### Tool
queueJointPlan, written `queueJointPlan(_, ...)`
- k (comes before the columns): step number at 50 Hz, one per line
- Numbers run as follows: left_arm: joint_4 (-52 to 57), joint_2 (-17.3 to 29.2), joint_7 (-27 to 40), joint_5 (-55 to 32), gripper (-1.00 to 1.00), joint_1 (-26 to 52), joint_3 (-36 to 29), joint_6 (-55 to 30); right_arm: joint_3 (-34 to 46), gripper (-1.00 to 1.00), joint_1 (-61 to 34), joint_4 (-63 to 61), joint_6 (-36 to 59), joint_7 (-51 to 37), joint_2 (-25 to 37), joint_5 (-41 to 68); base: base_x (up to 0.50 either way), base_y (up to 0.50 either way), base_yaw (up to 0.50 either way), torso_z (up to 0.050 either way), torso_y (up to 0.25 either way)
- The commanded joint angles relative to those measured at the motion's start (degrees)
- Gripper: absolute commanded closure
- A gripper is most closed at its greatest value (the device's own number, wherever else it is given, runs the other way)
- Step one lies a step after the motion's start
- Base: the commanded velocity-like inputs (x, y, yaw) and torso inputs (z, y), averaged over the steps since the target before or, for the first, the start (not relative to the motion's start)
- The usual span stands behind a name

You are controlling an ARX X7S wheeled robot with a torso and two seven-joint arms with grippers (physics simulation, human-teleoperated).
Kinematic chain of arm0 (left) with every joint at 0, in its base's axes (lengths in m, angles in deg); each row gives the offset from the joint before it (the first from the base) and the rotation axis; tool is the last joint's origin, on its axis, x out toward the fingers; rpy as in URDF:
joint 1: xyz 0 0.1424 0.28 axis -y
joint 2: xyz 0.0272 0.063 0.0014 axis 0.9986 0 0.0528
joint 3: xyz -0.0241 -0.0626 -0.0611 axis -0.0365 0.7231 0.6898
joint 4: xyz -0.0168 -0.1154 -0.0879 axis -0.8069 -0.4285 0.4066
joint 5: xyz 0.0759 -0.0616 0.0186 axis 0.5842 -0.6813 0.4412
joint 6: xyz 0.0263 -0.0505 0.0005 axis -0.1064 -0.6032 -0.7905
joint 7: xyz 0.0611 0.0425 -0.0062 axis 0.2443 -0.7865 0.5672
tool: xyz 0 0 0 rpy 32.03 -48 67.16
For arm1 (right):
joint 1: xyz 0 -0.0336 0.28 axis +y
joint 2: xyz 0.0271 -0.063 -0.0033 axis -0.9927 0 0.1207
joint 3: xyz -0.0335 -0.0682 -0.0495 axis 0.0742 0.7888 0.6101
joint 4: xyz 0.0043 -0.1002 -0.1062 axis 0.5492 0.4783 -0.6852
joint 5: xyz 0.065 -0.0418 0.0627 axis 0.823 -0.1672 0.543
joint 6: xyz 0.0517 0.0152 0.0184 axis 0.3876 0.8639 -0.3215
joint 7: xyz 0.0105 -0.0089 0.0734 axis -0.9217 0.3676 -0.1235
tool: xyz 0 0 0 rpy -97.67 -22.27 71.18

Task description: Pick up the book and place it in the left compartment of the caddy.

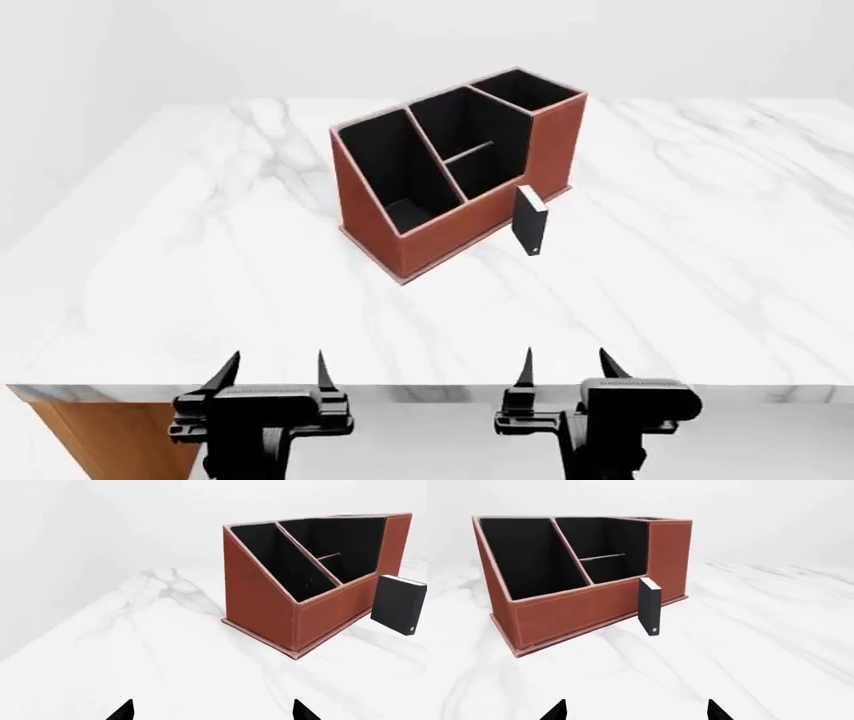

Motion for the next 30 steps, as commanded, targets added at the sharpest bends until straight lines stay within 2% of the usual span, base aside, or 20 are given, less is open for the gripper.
queueJointPlan(1, 19.9, 2.4, 5.2, 1.8, -1.0, 3.3, 3.1, -15.0, -2.0, -1.0, -4.7, -20.6, 19.8, -2.8, 2.1, 3.4, 0.0, 0.0, 0.0, 0.0, 0.0)
queueJointPlan(4, 21.8, 2.7, 6.0, 3.0, -1.0, 3.1, 2.6, -16.1, -2.5, -1.0, -4.9, -22.9, 20.6, -2.9, 2.5, 4.0, 0.0, 0.0, 0.0, 0.0, 0.0)
queueJointPlan(15, 16.6, 2.9, 6.2, 2.8, -1.0, 2.3, 1.8, -10.9, -1.9, -1.0, -3.7, -20.7, 18.7, -2.7, 3.0, 4.4, 0.5, 0.0, 0.0, 0.0, 0.0)
queueJointPlan(30, 15.4, 3.0, 6.9, 1.8, -1.0, 2.4, 2.0, -10.2, -1.1, -1.0, -3.2, -18.3, 16.3, -2.9, 3.2, 4.6, 0.5, 0.0, 0.0, 0.0, 0.0)
